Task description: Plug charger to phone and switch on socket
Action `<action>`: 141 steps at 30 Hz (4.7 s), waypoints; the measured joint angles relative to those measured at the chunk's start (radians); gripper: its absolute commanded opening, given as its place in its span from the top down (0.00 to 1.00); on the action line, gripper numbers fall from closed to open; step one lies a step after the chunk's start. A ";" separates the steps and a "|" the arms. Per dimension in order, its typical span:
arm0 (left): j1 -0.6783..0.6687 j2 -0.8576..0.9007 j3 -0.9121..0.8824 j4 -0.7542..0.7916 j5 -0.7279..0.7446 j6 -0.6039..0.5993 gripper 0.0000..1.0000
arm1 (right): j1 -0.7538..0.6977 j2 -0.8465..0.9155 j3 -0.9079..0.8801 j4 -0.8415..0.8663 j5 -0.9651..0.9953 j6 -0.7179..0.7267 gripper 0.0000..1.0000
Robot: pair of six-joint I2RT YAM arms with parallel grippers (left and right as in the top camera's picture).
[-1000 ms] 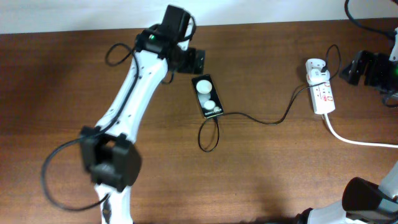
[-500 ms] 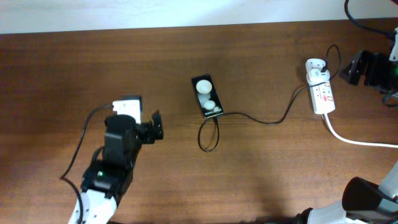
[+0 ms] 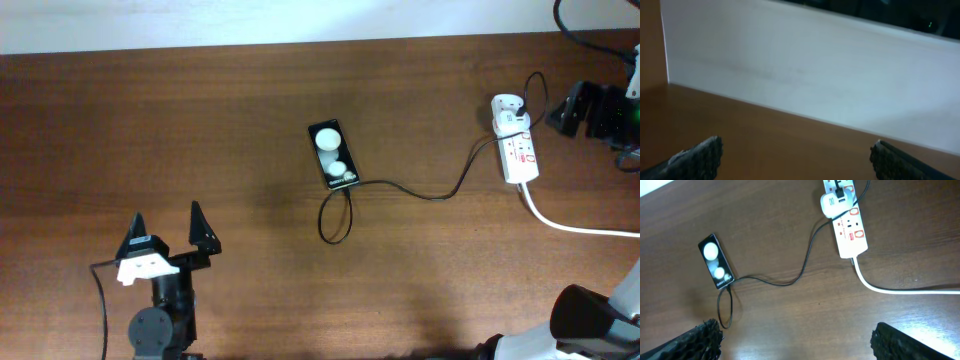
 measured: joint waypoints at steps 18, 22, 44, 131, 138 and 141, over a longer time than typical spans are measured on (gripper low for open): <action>0.058 -0.259 -0.018 -0.422 -0.011 0.076 0.01 | 0.000 0.001 0.000 -0.001 0.000 0.000 0.01; 0.058 -0.259 -0.018 -0.427 0.031 0.168 0.01 | 0.000 0.001 0.000 -0.001 0.000 0.000 0.01; 0.058 -0.259 -0.018 -0.439 0.144 0.222 0.01 | 0.000 0.001 0.000 -0.001 0.000 0.000 0.02; 0.058 -0.261 -0.018 -0.439 0.151 0.225 0.01 | 0.396 -1.691 -2.212 1.645 0.011 -0.022 0.01; 0.058 -0.261 -0.018 -0.439 0.151 0.225 0.01 | 0.397 -1.691 -2.212 1.635 0.125 0.081 0.01; 0.058 -0.261 -0.018 -0.439 0.151 0.225 0.01 | 0.397 -1.691 -2.212 1.628 0.202 0.154 0.01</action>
